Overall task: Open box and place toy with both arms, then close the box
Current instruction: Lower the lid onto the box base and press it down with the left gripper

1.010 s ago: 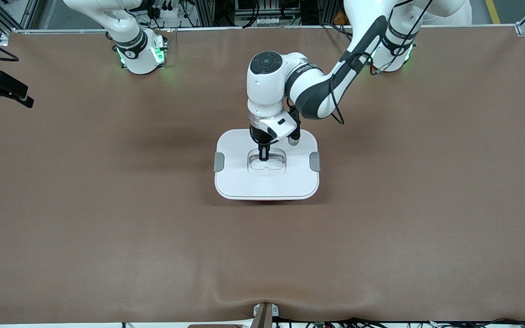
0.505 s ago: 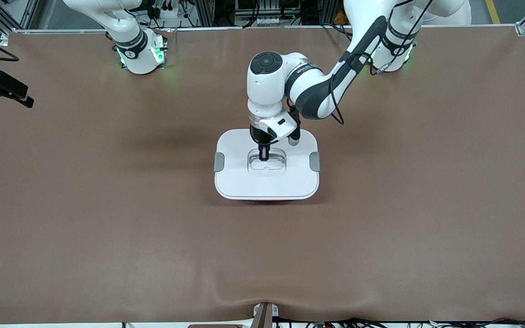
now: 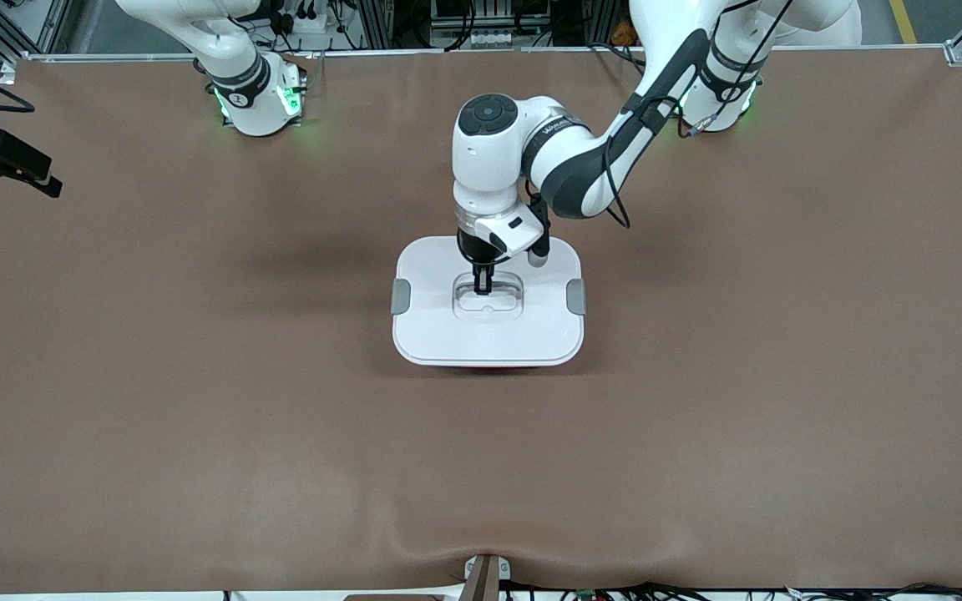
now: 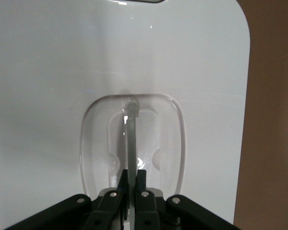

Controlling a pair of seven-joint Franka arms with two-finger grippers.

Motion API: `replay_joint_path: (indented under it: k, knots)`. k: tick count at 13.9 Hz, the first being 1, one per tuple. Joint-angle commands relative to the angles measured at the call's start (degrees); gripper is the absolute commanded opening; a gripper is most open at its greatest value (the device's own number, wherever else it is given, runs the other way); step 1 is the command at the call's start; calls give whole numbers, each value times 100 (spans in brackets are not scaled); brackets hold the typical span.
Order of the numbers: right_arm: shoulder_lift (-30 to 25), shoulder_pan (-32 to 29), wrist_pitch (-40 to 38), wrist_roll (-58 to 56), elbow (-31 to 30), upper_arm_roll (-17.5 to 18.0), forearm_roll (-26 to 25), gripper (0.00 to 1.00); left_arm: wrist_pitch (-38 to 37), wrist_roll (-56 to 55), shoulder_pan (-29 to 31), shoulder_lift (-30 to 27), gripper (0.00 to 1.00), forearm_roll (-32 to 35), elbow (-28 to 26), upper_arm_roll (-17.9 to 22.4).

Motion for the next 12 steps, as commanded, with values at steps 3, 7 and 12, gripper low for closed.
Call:
replay_joint_path:
  k: [3, 7, 12]
  knots:
    - [-32, 30, -34, 98, 37, 8, -92, 100, 73, -118, -27, 40, 0, 148, -30, 22]
    - [-32, 30, -26, 90, 37, 8, -101, 100, 73, -118, -27, 40, 0, 148, -38, 13]
    - [-32, -5, -43, 90, 63, -1, -119, 100, 38, -109, -36, 23, 0, 148, -38, 13]
